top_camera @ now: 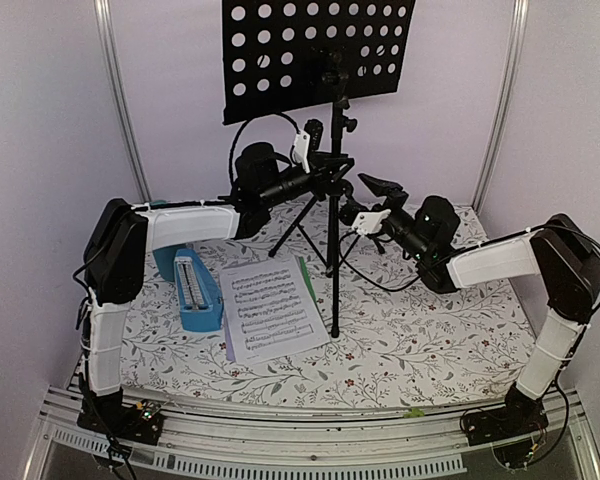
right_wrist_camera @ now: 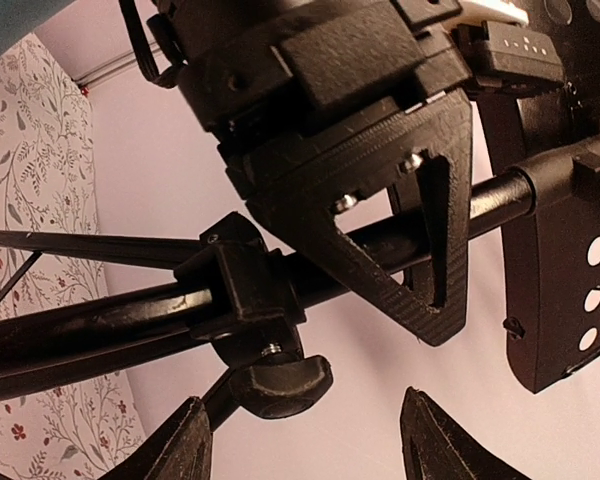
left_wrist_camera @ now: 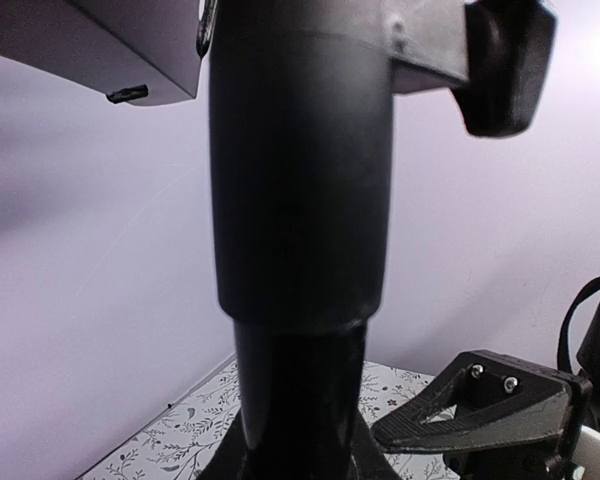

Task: Set up the instrument practice props
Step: Screw the knob on the music stand.

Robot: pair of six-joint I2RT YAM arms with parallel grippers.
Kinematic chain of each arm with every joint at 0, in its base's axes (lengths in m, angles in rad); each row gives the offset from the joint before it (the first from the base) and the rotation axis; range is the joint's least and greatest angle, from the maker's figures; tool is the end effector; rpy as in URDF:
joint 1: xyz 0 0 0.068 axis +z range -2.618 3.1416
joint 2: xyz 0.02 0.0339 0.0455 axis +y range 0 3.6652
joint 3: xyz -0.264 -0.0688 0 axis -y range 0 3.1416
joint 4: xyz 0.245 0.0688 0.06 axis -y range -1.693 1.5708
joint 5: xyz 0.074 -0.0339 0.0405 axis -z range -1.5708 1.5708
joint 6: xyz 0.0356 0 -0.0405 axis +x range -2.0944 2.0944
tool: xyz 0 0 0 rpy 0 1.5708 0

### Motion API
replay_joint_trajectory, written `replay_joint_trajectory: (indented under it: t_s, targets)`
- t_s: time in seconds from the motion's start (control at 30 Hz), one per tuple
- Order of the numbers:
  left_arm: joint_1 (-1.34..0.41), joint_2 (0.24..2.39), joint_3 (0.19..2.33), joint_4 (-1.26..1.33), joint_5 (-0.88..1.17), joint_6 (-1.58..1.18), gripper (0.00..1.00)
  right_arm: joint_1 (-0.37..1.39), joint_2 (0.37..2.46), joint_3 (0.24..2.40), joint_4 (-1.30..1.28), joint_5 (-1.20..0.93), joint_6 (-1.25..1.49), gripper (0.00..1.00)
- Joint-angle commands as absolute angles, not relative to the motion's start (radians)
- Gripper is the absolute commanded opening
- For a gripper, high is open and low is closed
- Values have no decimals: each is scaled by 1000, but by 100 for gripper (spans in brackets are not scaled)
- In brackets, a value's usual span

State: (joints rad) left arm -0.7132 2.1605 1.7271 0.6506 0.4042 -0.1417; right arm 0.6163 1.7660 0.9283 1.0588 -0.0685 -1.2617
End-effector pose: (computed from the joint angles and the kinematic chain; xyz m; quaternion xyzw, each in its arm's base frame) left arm 0.3830 -0.3499 0.3075 0.3231 0.5446 -0.4310 0.6429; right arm 0.3141 0.2254 0.2546 -0.5197 0.3472 -0.2272 0.7468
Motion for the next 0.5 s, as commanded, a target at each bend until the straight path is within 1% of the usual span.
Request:
replay_joint_trajectory:
  t_s: [0.0,0.07,0.27,0.47]
  targets:
    - [-722,2174,1733,557,446,-134,0,641,1795,917,1130,-47,-1382,66]
    - [-721,2174,1733,555,447,-133,0,648,1801,920,1129,-46,-1417,65]
    - [-721,2171,1733,551,448,-130,0,654,1802,930,1102,-52,-1471,51]
    - [-719,2170,1732,549,449,-130,0,654,1804,959,1054,-62,-1484,45]
